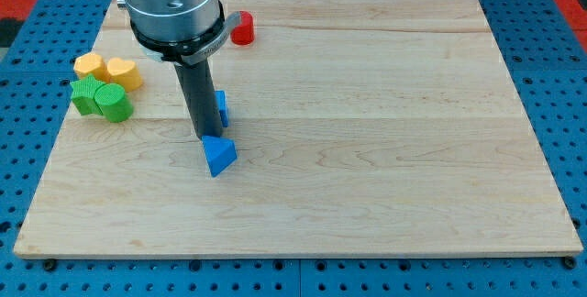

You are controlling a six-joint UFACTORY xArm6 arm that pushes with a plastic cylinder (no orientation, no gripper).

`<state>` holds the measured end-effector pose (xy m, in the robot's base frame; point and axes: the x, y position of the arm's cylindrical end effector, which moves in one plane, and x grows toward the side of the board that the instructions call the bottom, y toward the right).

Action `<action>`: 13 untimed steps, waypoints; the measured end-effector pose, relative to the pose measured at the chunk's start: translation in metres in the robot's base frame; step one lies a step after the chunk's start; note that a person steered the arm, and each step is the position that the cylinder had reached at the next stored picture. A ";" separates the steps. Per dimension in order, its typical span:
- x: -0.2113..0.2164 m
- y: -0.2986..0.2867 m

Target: Push the blue cube along with the blue triangle towards the bottom center

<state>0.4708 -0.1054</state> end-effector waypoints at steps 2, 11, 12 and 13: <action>0.000 0.052; -0.042 -0.021; -0.038 -0.040; -0.038 -0.058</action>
<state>0.4331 -0.1636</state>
